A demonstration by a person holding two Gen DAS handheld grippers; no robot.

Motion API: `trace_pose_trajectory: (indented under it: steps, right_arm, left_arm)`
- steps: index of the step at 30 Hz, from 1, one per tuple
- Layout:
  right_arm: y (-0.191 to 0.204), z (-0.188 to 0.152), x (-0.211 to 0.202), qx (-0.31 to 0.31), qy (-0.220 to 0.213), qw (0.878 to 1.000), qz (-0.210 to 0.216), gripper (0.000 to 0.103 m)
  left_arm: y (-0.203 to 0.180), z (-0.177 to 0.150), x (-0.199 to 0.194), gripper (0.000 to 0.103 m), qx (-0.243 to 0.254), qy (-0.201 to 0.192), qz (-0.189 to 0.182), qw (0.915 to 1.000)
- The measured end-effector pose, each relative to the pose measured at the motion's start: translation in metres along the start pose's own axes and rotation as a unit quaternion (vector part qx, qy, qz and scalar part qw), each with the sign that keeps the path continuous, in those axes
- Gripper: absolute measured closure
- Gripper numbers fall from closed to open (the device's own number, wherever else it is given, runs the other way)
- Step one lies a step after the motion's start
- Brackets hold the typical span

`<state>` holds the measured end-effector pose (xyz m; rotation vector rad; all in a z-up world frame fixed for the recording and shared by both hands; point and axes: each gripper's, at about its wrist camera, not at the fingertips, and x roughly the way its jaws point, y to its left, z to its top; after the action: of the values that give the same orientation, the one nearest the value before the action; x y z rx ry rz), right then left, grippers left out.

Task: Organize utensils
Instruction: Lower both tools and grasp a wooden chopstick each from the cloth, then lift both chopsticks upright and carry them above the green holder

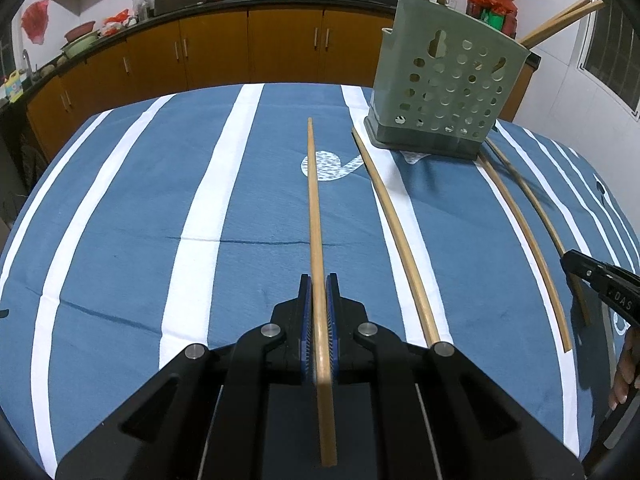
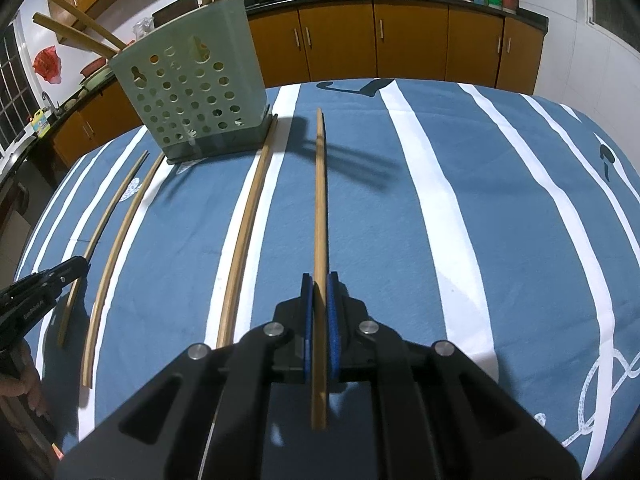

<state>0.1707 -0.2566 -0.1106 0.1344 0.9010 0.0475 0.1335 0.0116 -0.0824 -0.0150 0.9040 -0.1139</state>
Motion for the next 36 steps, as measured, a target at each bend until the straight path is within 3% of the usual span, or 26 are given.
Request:
trace_pose_trajectory:
  steps: [29,36]
  right_arm:
    - [-0.001,0.001,-0.001,-0.002,-0.001,1.0,0.0,0.095]
    - [-0.005,0.012,-0.023,-0.002,-0.033,0.999,0.003,0.095]
  left_arm:
    - [0.002,-0.001,-0.001,0.095,0.002,0.0,-0.003,1.0]
    - [0.003,0.006,-0.017,0.095,0.0,-0.018,-0.007,0.9998]
